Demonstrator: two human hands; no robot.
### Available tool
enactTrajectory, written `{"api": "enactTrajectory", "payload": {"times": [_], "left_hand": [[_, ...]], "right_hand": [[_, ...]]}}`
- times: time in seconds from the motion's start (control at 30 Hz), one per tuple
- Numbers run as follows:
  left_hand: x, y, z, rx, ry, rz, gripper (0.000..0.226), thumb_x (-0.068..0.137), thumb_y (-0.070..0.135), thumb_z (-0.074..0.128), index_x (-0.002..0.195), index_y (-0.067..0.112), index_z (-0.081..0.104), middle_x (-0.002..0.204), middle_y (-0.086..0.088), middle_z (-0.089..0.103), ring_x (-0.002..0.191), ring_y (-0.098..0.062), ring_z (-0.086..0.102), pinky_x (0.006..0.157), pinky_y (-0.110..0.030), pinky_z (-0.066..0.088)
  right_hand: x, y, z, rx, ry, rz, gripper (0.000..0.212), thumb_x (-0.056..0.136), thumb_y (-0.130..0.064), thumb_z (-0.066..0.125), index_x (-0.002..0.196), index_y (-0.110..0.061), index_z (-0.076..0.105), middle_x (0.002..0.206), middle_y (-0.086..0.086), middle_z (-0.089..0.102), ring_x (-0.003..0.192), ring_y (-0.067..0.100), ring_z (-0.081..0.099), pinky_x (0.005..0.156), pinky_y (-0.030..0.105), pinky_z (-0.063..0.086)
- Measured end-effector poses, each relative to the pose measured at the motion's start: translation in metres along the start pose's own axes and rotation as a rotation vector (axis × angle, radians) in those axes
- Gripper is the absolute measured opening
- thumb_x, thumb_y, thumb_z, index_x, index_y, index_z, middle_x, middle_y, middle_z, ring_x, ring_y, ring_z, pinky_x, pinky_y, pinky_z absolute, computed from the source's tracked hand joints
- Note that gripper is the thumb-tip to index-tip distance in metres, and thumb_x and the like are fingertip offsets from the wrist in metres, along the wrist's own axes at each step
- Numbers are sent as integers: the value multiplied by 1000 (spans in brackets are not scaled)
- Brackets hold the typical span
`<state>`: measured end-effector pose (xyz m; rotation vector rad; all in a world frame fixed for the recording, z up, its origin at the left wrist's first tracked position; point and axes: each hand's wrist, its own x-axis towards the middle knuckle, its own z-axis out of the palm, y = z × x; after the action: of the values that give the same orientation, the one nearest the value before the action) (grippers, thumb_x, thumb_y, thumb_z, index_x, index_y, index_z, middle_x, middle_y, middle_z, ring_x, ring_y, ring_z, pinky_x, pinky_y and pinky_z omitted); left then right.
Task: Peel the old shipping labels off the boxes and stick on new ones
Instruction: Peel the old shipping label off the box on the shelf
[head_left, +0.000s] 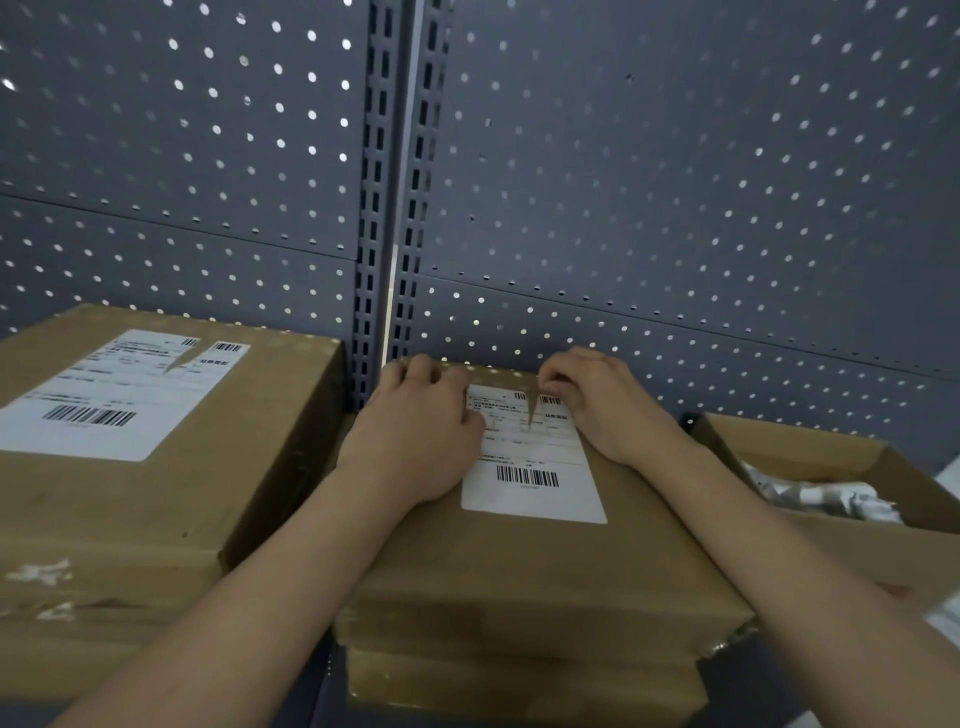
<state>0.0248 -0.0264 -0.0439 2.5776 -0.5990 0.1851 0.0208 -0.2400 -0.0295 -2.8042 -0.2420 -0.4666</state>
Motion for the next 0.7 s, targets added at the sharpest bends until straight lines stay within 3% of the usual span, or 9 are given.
{"api": "enactTrajectory", "payload": {"times": [0.23, 0.37, 0.5, 0.6, 0.7], "left_hand": [[1, 0, 0, -9, -9, -10, 44, 97, 37, 40, 139, 26, 41, 141, -1, 36, 134, -26, 24, 102, -43, 36], [1, 0, 0, -3, -8, -15, 43, 97, 37, 40, 138, 25, 42, 141, -1, 35, 134, -26, 23, 101, -44, 37], [1, 0, 0, -1, 0, -18, 42, 96, 37, 40, 137, 26, 41, 139, -1, 36, 133, -25, 24, 99, -44, 39], [1, 0, 0, 8, 4, -17, 41, 96, 38, 41, 136, 27, 41, 138, -1, 36, 133, -26, 24, 97, -43, 39], [1, 0, 0, 6, 0, -22, 41, 96, 38, 41, 135, 27, 42, 138, -1, 36, 133, -25, 24, 97, -44, 39]], "right_hand": [[5, -1, 3, -130, -64, -45, 17, 96, -2, 47, 88, -11, 59, 91, 4, 51, 84, 21, 52, 77, 32, 45], [6, -1, 3, -160, -75, -69, 18, 94, 2, 46, 88, -10, 57, 88, 2, 48, 81, 19, 49, 69, 28, 37], [3, 0, 3, -113, -47, -55, 18, 93, 3, 44, 85, -10, 55, 88, 3, 49, 81, 20, 49, 72, 31, 41], [1, 2, 2, -59, 29, -8, 15, 95, -2, 47, 88, -10, 58, 90, 3, 52, 84, 18, 50, 72, 27, 38], [2, 0, 2, -43, -3, 5, 17, 98, -7, 47, 92, -10, 63, 93, 3, 52, 87, 17, 50, 71, 23, 33]]}}
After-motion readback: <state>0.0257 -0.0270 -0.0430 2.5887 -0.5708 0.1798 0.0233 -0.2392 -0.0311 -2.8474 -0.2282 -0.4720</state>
